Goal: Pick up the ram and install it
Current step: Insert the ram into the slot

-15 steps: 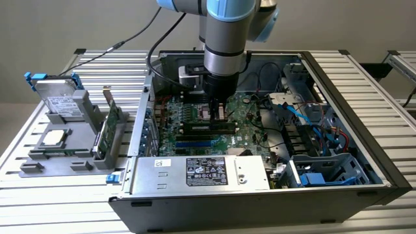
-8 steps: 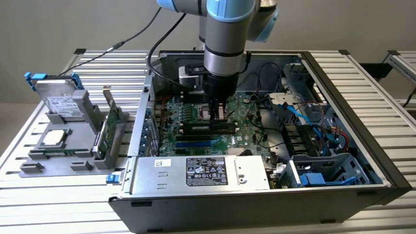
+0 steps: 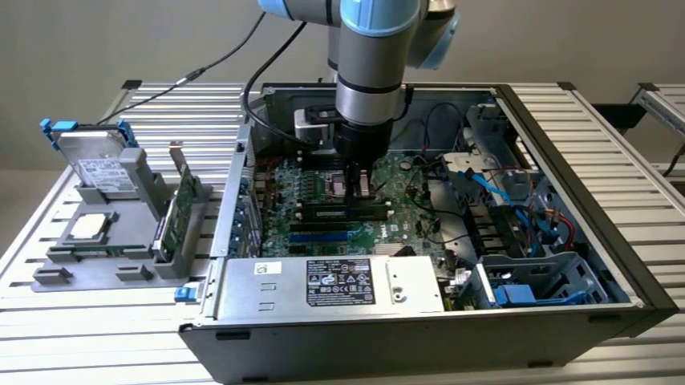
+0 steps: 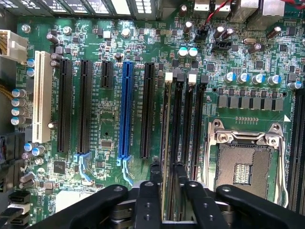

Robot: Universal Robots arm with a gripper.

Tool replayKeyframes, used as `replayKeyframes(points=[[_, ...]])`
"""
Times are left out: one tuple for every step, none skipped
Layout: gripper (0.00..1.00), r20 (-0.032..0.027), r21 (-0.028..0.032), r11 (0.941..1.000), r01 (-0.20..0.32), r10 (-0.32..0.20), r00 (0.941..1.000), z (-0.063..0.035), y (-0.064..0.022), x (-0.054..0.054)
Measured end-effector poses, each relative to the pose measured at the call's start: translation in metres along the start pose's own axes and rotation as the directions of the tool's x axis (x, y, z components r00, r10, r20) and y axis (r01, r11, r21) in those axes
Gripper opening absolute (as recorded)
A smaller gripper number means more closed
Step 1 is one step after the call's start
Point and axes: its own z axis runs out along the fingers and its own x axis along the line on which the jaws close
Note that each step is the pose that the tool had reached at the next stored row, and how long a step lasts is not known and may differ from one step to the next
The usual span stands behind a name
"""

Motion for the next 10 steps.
replayKeyframes(points=[[0.28,0.0000,0.0000,1.0000,0.000,0.000,1.0000,0.0000,0.0000,0.000],[0.34,-0.0001,0.0000,1.0000,0.000,0.000,1.0000,0.0000,0.0000,0.000],[0.40,-0.0002,-0.0001,1.0000,0.000,0.000,1.0000,-0.0008,0.0000,0.000],[0.40,-0.0002,-0.0001,1.0000,0.000,0.000,1.0000,-0.0017,0.0001,0.000],[0.40,0.0000,0.0000,1.0000,0.000,0.000,1.0000,-0.0027,0.0001,0.000],[0.46,0.0000,0.0000,1.0000,0.000,0.000,1.0000,-0.0043,0.0001,0.000],[0.46,-0.0001,0.0000,1.0000,0.000,0.000,1.0000,-0.0062,0.0002,0.000],[0.46,-0.0002,-0.0001,1.0000,0.000,0.000,1.0000,-0.0082,0.0003,0.000],[0.46,-0.0002,-0.0001,1.0000,0.000,0.000,1.0000,-0.0105,0.0004,0.000],[0.46,-0.0002,-0.0001,1.0000,0.000,0.000,1.0000,-0.0127,0.0005,0.000]])
